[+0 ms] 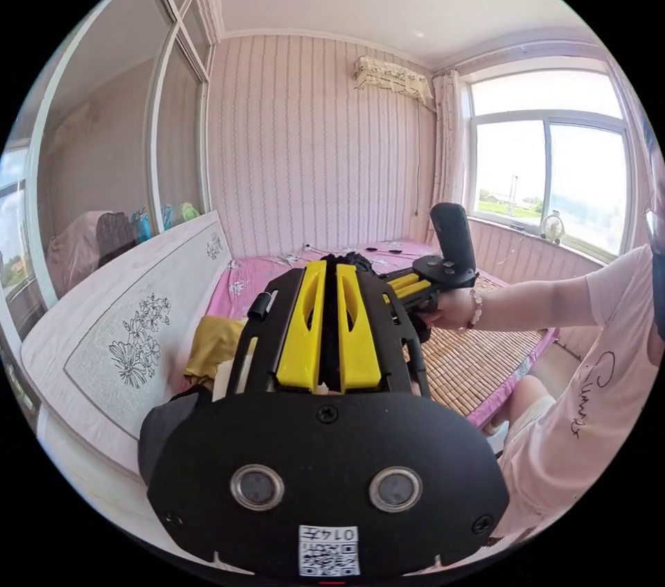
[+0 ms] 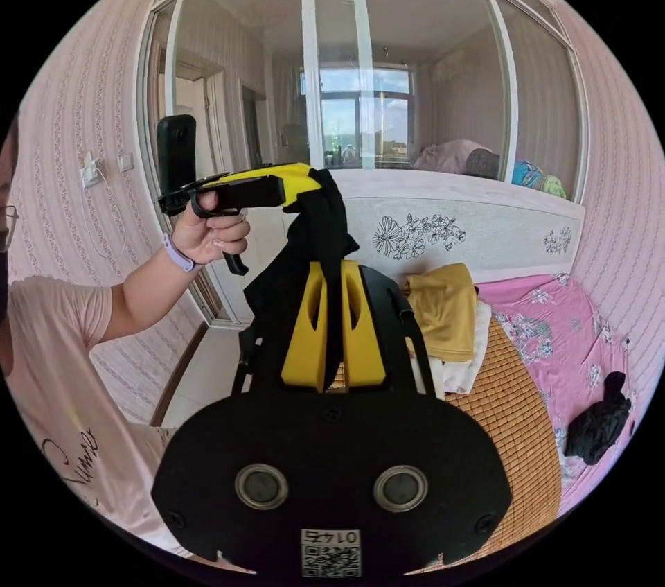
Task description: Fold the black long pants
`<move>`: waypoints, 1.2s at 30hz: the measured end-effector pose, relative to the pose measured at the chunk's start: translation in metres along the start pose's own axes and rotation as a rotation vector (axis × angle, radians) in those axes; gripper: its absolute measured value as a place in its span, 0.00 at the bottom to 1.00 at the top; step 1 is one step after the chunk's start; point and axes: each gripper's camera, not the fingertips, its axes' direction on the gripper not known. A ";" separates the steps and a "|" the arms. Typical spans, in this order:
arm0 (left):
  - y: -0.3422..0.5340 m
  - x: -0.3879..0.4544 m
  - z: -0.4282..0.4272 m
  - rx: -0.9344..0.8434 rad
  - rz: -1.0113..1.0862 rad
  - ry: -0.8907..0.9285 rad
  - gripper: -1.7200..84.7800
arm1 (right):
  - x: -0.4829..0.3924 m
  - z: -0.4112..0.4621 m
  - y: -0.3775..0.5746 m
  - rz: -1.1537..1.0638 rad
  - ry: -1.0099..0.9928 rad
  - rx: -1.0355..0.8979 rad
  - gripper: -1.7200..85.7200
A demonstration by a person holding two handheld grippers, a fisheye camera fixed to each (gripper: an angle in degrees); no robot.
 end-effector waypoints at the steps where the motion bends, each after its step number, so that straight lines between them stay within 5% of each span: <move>1: 0.001 0.007 0.016 -0.032 -0.001 0.059 0.03 | 0.004 -0.021 0.016 0.025 0.016 -0.007 0.05; 5: 0.043 0.038 0.090 -0.136 -0.092 0.272 0.01 | 0.012 -0.071 0.096 0.142 0.115 -0.060 0.05; 13: 0.210 0.106 0.232 -0.541 -0.223 0.240 0.02 | 0.026 -0.132 0.413 0.902 0.412 -0.540 0.06; 16: 0.248 0.131 0.268 -0.731 -0.178 0.176 0.08 | -0.001 -0.159 0.455 1.011 0.460 -0.510 0.06; 28: 0.305 0.150 0.377 -1.059 -0.059 -0.066 0.15 | -0.056 -0.219 0.463 1.058 0.628 -0.417 0.05; 36: 0.262 0.145 0.366 -0.919 -0.055 -0.042 0.03 | -0.049 -0.264 0.426 0.930 0.768 -0.339 0.04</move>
